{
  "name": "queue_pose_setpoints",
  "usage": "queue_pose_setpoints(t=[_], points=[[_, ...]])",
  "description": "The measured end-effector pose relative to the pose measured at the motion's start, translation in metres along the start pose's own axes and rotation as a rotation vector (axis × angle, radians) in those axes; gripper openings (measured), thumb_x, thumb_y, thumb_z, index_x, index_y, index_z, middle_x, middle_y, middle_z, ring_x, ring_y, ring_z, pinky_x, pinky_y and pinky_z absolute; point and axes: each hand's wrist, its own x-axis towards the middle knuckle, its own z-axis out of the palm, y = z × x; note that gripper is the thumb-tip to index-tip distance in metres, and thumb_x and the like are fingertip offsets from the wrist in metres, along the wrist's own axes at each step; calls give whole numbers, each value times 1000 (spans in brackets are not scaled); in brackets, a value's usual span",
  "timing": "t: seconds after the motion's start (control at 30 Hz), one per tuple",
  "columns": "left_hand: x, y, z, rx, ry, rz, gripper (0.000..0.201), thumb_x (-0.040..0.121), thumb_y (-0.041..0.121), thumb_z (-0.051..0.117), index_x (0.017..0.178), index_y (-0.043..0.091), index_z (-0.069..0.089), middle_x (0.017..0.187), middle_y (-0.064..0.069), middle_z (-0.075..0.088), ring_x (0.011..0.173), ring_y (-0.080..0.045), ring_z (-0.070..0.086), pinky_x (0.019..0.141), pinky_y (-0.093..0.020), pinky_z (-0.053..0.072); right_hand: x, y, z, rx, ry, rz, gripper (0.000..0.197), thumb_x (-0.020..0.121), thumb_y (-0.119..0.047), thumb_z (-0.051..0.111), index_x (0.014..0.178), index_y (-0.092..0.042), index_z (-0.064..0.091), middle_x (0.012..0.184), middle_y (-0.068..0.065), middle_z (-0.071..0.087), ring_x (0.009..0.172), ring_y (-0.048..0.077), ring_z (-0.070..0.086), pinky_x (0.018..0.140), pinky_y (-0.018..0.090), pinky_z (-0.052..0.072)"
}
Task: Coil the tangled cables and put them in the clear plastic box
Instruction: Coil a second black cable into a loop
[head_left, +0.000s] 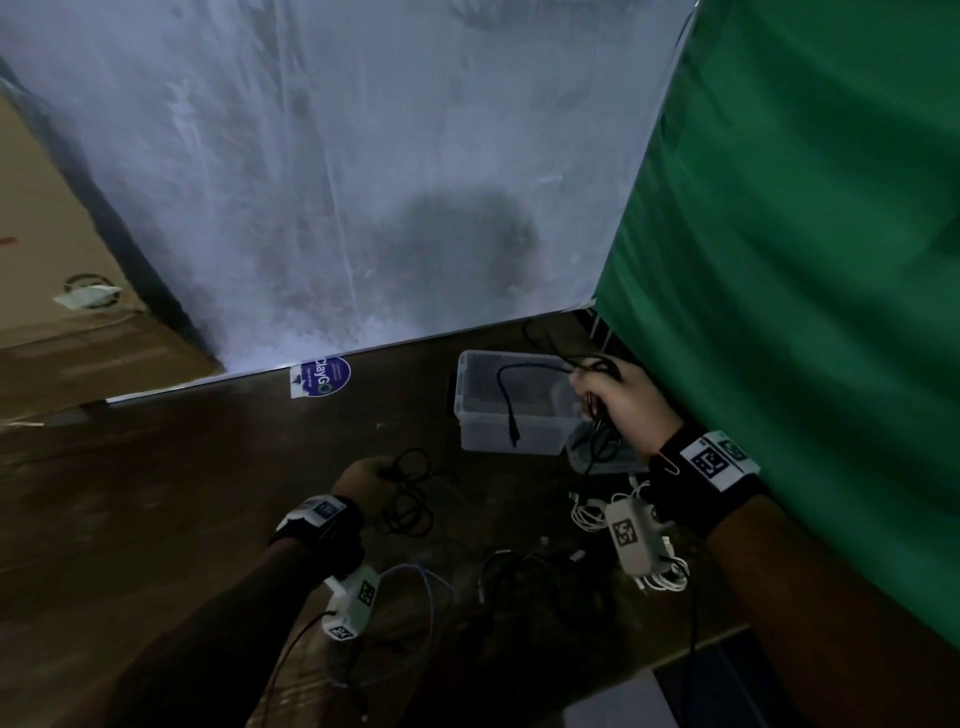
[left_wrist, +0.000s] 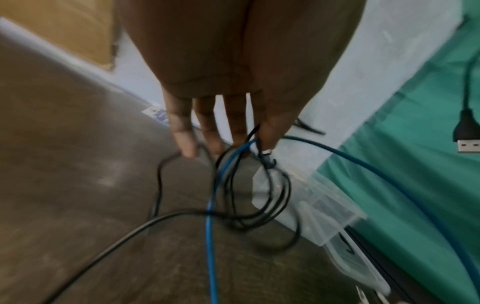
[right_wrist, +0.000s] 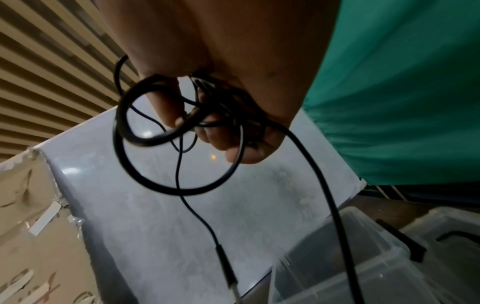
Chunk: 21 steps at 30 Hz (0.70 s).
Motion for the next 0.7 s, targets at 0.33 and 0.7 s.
queue_pose_setpoints(t=[0.33, 0.7], points=[[-27, 125, -8, -766, -298, 301, 22, 94, 31, 56, 96, 15, 70, 90, -6, 67, 82, -18, 64, 81, -33, 50, -19, 16, 7, 101, -71, 179, 21, 69, -43, 70, 66, -22, 71, 71, 0, 69, 76, 23, 65, 78, 40, 48], [-52, 165, -30, -803, -487, 151, 23, 97, 24, 48, 84, 10, 61, 59, 3, 33, 47, -10, 30, 52, -30, 13, -53, 31, -6, -589, -529, 260, 37, 82, -55, 70, 95, -20, 65, 94, -6, 65, 89, 12, 63, 76, 28, 50]])
